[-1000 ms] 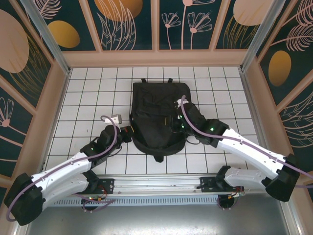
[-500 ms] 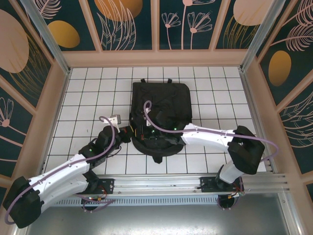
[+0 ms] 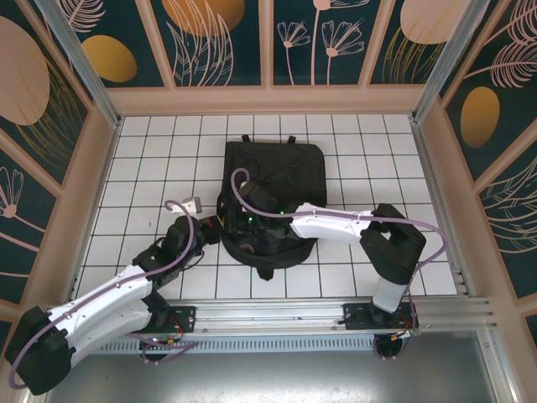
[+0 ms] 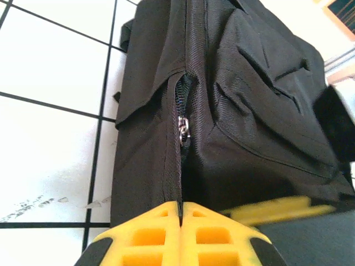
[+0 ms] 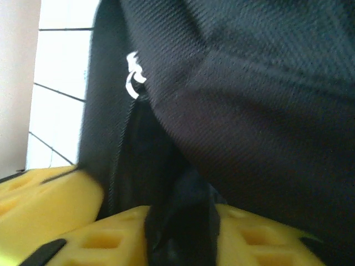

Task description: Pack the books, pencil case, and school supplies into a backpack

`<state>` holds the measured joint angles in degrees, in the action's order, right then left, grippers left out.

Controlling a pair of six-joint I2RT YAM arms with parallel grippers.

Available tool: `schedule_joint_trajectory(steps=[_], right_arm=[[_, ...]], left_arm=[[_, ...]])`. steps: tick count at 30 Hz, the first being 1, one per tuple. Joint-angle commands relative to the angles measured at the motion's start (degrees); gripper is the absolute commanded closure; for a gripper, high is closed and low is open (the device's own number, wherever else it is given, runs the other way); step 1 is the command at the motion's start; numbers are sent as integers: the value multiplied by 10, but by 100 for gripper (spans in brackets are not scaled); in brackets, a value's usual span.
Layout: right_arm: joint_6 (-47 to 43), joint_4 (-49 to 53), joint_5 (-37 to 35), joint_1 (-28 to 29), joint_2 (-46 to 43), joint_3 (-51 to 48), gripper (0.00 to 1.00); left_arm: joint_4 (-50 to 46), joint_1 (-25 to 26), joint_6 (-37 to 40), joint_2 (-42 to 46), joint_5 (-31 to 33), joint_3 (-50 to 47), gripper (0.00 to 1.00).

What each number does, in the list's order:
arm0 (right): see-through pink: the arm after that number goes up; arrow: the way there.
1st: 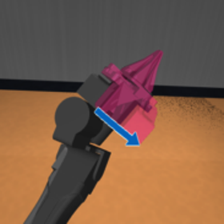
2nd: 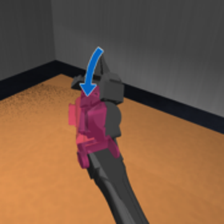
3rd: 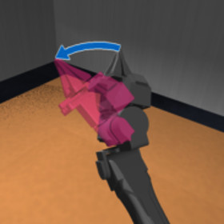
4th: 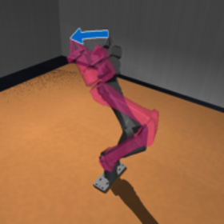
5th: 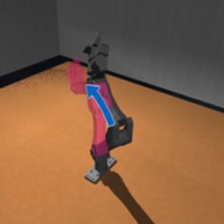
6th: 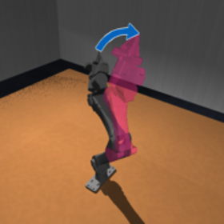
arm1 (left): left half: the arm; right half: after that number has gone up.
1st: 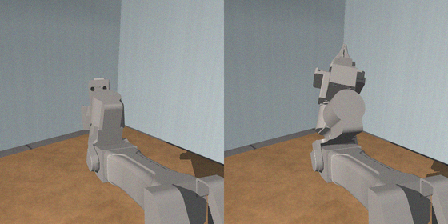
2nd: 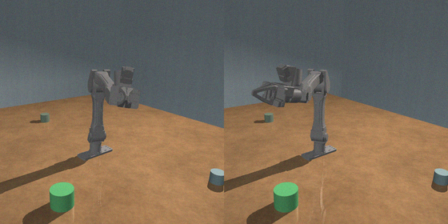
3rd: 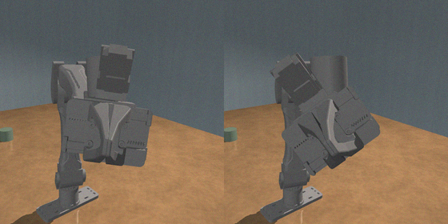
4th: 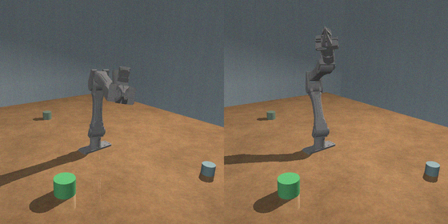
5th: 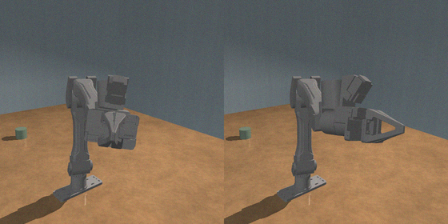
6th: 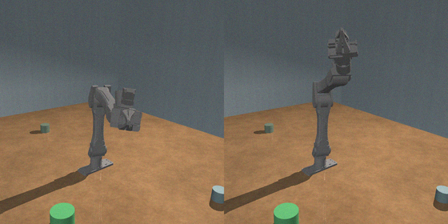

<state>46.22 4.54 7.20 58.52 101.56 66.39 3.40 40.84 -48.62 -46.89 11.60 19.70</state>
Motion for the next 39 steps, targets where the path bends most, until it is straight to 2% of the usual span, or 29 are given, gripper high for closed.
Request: schedule_joint_trajectory(steps=[1, 3, 10, 15, 21, 24, 27, 31, 34, 36, 39], right_arm=[[-23, -26, -42, -13, 21, 20, 61], [-30, -18, -53, -18, 21, 18, 63], [-49, -28, -62, -42, -14, -23, 80], [-84, -21, -77, -49, -15, -27, 99], [-119, -88, -4, -57, -33, -53, 100], [-133, -58, -44, -62, -35, -44, 100], [-143, -57, -40, -84, -48, -50, 100], [-177, 28, -106, -82, -20, 4, 100], [-193, 29, -86, -75, 5, 18, 99], [-197, 19, -61, -69, 21, 24, 95], [-203, 19, -77, -54, 44, 34, 92]], left_arm=[[42, 12, -6, 27, -49, 6, 100], [26, 12, -3, 33, -44, 10, 100], [-35, 12, 3, 46, -1, 13, 100], [-34, 12, -3, 33, -6, -4, 100], [-20, 12, -3, 32, -11, -13, 100], [-22, 12, 4, 29, -9, -13, 100], [-35, 13, 9, 28, -11, -13, 100], [-25, 12, -1, 23, -26, -28, 100], [8, 12, -16, 8, -43, -47, 100], [27, 12, -25, -2, -54, -54, 100], [43, 12, -27, -7, -68, -53, 100]])
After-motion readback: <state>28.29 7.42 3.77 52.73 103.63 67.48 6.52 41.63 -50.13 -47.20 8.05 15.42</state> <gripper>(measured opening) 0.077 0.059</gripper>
